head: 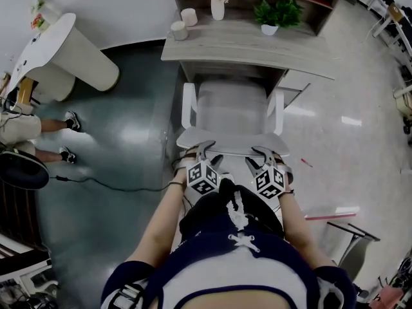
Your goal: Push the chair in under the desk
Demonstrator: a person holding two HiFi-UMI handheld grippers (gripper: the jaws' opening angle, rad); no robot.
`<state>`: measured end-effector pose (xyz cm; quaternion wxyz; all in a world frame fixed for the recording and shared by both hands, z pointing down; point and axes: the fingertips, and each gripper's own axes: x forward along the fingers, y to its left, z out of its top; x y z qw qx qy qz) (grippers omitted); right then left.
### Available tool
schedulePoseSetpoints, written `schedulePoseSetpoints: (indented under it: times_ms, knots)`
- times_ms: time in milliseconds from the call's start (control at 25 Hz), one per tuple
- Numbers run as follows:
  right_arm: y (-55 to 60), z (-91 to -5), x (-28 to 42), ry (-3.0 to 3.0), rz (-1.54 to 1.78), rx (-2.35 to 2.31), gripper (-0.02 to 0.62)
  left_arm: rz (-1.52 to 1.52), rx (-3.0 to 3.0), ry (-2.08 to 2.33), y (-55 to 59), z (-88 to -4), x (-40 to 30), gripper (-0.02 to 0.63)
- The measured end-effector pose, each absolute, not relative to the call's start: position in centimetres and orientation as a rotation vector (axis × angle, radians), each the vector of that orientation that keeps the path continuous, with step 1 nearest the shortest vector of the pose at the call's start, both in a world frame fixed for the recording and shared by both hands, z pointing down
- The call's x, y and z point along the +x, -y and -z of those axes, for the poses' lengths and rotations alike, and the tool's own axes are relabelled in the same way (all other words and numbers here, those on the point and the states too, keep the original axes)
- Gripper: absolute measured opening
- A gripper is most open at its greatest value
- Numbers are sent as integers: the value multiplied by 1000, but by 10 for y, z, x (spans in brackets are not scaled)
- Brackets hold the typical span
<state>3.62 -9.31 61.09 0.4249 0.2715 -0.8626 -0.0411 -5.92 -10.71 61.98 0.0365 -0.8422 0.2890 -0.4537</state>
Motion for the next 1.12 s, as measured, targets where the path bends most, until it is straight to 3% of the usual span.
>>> schedulePoseSetpoints:
  times_ms: [1120]
  knots:
    - [153, -612, 42, 2152, 136, 676, 135, 1374, -2581, -904, 164, -620, -53, 222]
